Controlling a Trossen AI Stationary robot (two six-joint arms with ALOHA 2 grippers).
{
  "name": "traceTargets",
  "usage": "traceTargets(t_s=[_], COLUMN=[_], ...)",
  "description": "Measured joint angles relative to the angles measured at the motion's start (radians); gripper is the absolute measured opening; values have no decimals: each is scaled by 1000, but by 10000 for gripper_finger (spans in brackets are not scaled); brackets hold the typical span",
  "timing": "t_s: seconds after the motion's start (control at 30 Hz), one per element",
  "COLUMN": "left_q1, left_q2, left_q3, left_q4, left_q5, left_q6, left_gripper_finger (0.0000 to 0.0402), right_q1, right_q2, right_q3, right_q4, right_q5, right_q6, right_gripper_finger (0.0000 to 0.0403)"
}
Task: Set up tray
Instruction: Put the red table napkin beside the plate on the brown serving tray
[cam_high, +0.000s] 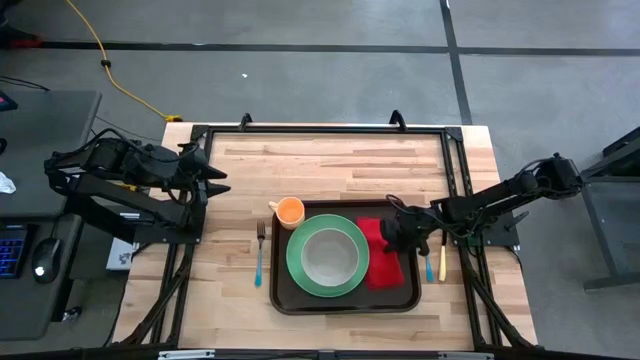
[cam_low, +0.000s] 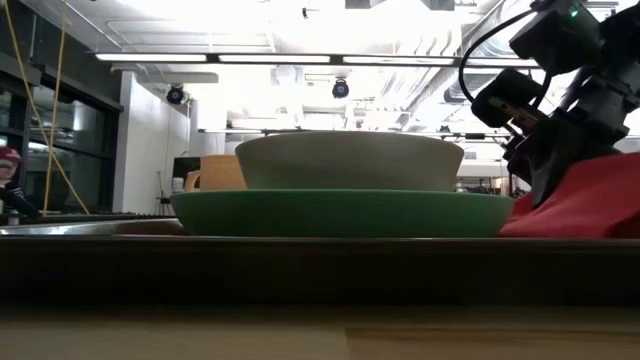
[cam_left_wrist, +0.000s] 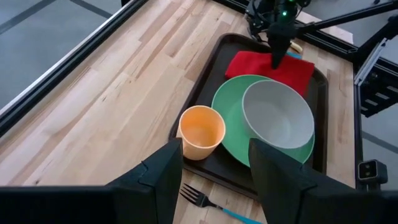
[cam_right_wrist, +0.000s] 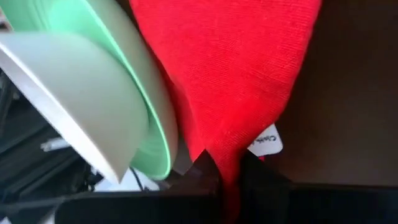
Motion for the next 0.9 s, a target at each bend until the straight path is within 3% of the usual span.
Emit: traceTargets(t_s=[0.13,0.37,0.9], left_q1=[0,0,0], left_q2=[0,0,0], left_q3=[0,0,0], left_q4=[-4,-34,-36], left_q5=[0,1,3], left_q6=[0,0,-1], left_gripper_finger=[211,211,211], right_q1=[0,0,-7], right_q2=[0,0,0], right_q3=[0,0,-4], right_q4=[9,25,-53], right_q5=[-62,-58,-57], right_q6=[-2,-4,1], right_gripper_finger=[1,16,146])
